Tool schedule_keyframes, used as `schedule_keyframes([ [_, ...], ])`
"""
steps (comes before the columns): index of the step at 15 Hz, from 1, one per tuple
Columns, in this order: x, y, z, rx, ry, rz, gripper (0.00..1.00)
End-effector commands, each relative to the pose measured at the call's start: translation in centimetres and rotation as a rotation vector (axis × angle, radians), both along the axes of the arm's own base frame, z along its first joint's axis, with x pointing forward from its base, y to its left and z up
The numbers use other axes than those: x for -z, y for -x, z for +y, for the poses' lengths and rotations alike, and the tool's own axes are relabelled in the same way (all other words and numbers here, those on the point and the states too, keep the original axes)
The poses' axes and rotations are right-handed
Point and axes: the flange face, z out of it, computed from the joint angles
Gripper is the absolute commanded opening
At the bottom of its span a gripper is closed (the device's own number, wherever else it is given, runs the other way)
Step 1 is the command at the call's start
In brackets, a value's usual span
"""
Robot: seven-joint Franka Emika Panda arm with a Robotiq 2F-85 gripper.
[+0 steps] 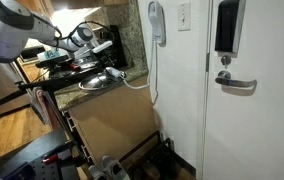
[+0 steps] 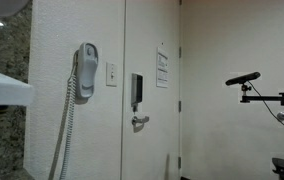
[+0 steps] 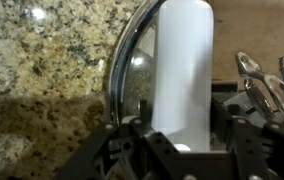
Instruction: Unhang the phone receiver, put it on the counter, and then press the button of the thing on the wall
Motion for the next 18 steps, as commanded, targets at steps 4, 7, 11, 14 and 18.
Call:
schedule_keyframes([
  [4, 0.1, -0.6, -0.6, -0.01, 0.033, 0.065, 0.87],
  [7, -0.8, -0.3, -0.3, -0.009, 0.054, 0.061, 0.9],
  [11, -2.5, -0.1, 0.2, -0.016, 0.049, 0.031, 1.0],
  [14, -3.6, -0.1, 0.8, -0.016, 0.026, -0.008, 1.0],
  [18, -5.9, -0.2, 1.9, 0.054, -0.022, -0.158, 1.0],
])
